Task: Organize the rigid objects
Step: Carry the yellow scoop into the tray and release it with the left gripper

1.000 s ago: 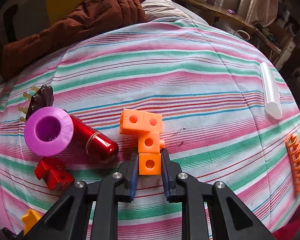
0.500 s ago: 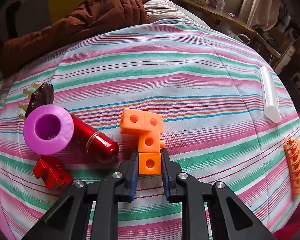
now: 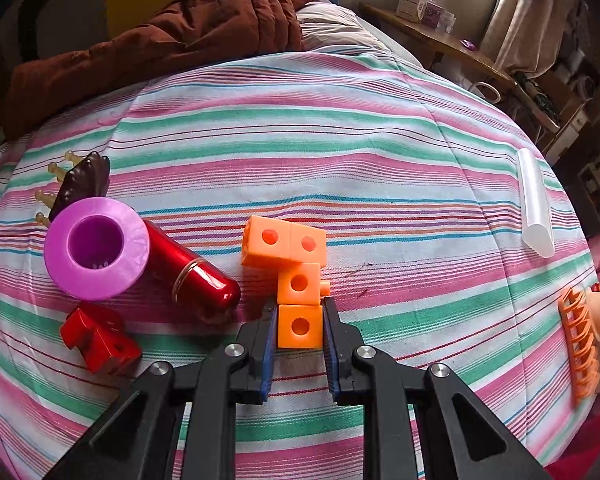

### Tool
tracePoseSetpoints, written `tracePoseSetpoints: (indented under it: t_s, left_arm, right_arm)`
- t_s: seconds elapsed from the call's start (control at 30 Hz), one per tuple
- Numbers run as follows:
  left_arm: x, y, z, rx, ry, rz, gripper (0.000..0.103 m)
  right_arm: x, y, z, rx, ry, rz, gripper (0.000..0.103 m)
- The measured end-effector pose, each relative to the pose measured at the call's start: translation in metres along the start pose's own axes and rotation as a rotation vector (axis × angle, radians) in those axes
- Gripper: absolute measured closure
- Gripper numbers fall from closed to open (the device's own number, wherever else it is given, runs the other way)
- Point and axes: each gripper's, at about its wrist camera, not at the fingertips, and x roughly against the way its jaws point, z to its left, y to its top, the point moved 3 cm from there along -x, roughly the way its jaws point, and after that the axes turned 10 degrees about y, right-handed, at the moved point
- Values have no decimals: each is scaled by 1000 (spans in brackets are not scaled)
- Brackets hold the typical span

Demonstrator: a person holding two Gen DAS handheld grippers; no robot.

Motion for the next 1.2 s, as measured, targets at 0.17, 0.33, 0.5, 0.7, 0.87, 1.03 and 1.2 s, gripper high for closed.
tracePoseSetpoints:
  t_s: [0.17,0.33,0.5,0.7,0.87,1.03,1.2]
  left_arm:
    - [12,-14,53,90,79,11,78]
    - [18,-33,103,184,159,45,78]
    - [17,-48,128,230,204,71,78]
    - [14,-61,134,237,226,92,78]
    - [11,-66,139,237,257,115,76]
    - [11,-66,140,198,314,104,74]
    - [12,-64,137,142,375,81,74]
  right_arm:
    - [-1,0,1,10,-8,0,83]
    - [-1,0,2,21,-17,1,83]
    - [-1,1,1,27,-21,1,83]
    - [-3,2,-1,29,-22,2,83]
    - [-3,2,0,31,-25,3,83]
    - [-3,2,0,33,-27,3,83]
    - [-3,1,-1,31,-29,3,83]
